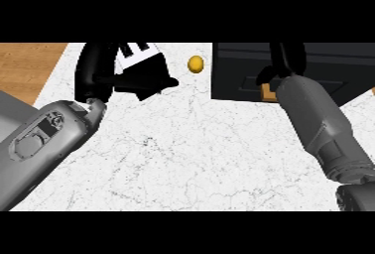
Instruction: Pick up the can, place it into the drawer and close the drawer
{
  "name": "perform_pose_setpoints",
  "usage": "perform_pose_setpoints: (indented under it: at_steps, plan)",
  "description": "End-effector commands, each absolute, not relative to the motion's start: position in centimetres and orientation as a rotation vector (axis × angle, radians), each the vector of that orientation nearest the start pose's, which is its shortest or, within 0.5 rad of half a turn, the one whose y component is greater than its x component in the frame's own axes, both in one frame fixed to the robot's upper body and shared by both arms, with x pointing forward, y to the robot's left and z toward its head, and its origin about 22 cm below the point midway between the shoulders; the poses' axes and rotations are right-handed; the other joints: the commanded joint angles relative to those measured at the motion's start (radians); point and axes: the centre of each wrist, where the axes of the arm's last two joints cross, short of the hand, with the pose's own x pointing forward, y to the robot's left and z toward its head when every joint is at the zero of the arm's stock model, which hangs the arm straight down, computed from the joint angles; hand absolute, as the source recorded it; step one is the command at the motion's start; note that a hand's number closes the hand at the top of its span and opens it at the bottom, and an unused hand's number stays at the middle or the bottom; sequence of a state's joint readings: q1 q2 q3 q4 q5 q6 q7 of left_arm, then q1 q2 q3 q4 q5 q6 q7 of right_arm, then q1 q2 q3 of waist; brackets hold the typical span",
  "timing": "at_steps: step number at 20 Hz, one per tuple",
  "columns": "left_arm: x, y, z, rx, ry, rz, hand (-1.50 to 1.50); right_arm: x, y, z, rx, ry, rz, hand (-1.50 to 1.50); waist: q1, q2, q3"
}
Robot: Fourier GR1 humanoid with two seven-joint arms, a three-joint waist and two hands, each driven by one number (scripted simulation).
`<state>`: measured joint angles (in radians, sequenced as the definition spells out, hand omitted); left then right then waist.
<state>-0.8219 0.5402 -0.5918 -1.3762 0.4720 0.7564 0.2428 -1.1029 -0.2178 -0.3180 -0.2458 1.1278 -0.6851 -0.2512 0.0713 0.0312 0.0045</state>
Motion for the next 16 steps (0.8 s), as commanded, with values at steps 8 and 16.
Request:
perform_pose_setpoints:
  at_steps: [8, 16]
  plan:
    - [34.1, 17.1, 13.8, 0.255, -1.722, -0.077, -1.5, 46.9, -16.3, 11.5, -0.848, -1.943, 0.376, -1.5, 0.005, -0.015, -0.002]
    - [34.1, 18.1, 13.3, 0.263, -1.7, -0.036, -1.5, 46.9, -16.2, 11.6, -0.624, -1.944, 0.166, -1.5, -0.03, -0.018, -0.004]
